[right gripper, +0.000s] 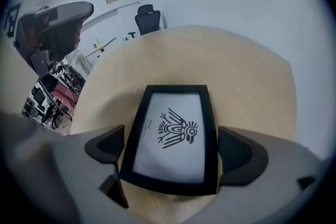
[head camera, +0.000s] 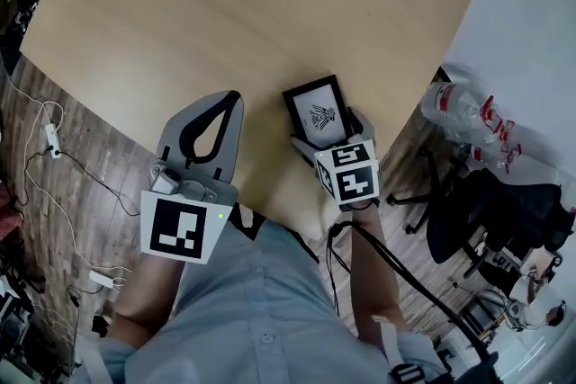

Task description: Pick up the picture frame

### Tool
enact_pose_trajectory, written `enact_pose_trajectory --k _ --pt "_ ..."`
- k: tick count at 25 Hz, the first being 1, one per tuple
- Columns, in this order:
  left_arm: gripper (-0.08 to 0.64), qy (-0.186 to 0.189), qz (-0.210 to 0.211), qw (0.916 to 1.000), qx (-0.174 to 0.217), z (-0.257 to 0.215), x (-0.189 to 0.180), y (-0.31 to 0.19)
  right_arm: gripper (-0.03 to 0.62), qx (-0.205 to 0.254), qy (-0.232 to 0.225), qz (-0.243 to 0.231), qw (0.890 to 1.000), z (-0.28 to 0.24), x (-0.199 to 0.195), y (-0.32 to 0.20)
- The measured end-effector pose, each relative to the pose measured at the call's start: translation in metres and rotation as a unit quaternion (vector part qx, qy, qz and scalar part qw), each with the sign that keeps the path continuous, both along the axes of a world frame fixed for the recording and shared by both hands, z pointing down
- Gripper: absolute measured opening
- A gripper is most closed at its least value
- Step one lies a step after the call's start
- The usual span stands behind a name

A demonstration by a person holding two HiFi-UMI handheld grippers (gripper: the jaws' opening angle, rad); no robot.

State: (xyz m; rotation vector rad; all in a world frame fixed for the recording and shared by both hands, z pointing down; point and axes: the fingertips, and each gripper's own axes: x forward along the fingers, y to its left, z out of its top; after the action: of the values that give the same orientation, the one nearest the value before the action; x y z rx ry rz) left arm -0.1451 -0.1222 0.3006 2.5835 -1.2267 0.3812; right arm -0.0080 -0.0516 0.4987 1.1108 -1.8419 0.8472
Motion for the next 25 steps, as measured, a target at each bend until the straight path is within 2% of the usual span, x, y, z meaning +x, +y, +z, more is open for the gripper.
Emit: enact_pose_trajectory --k 12,17,25 --pt "0.003 0.013 -0.001 0.9998 -0.013 0.0062 -0.0027 0.0016 0.532 -0.055 0.03 -0.028 0.998 0.0081 0.0007 0.0035" --pt "0.003 0.012 -0.002 0.9999 -0.012 0.0072 -0.0066 0.0031 0.531 -0.053 0.031 -0.02 0.998 0.007 0.0036 0.0031" --pt "0.003 0.009 -0.007 0.9999 -0.01 0.0077 -0.0073 0.0047 0.525 -0.043 0.007 -0.007 0.999 0.0033 0.0045 0.003"
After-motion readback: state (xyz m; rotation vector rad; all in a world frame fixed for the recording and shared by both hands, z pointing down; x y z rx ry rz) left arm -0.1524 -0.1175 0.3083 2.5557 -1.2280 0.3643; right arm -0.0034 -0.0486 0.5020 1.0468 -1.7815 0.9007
